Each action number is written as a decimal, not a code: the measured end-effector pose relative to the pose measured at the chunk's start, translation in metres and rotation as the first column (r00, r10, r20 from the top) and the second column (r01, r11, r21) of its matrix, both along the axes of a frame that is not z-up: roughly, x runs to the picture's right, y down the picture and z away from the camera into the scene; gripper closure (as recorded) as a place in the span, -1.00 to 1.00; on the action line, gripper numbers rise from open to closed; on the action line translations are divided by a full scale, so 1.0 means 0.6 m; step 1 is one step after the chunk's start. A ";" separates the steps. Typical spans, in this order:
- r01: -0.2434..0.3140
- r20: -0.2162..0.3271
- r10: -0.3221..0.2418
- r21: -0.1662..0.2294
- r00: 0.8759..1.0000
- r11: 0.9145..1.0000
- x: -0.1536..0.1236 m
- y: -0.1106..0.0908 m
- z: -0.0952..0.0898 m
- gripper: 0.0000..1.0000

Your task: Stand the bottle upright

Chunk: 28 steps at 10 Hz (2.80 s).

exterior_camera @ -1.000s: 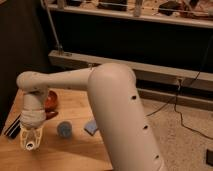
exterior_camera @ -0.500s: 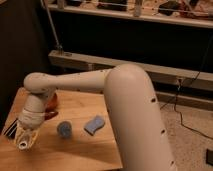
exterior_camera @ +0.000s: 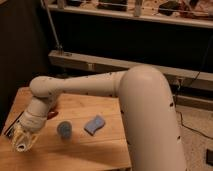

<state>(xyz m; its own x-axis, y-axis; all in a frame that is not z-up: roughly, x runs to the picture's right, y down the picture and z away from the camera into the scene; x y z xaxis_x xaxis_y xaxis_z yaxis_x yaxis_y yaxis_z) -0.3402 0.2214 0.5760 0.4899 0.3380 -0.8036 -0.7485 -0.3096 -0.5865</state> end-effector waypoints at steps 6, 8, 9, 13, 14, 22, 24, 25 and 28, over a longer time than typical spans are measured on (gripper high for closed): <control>0.006 0.026 -0.007 0.044 1.000 0.999 0.013 0.009 -0.006 0.84; 0.006 0.027 -0.008 0.044 1.000 0.999 0.011 0.009 -0.007 0.84; 0.006 0.027 -0.008 0.044 1.000 0.999 0.011 0.009 -0.007 0.84; 0.001 0.028 -0.002 0.039 1.000 0.999 0.010 0.009 -0.007 0.84; -0.015 0.035 0.014 0.028 0.999 0.999 0.005 0.008 -0.008 0.84; -0.253 -0.042 0.250 -0.100 0.967 0.962 -0.009 -0.014 -0.004 0.84; -0.305 -0.104 0.294 -0.122 0.950 0.944 0.005 -0.015 -0.003 0.84; -0.347 -0.144 0.328 -0.144 0.934 0.927 0.015 -0.018 -0.006 0.84; -0.424 -0.201 0.389 -0.176 0.899 0.888 0.029 -0.027 -0.013 0.84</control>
<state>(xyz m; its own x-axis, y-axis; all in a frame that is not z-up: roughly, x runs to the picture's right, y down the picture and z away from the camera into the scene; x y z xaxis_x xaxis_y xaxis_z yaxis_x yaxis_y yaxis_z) -0.3228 0.2051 0.5681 0.2090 0.2951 -0.9323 -0.6061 -0.7091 -0.3603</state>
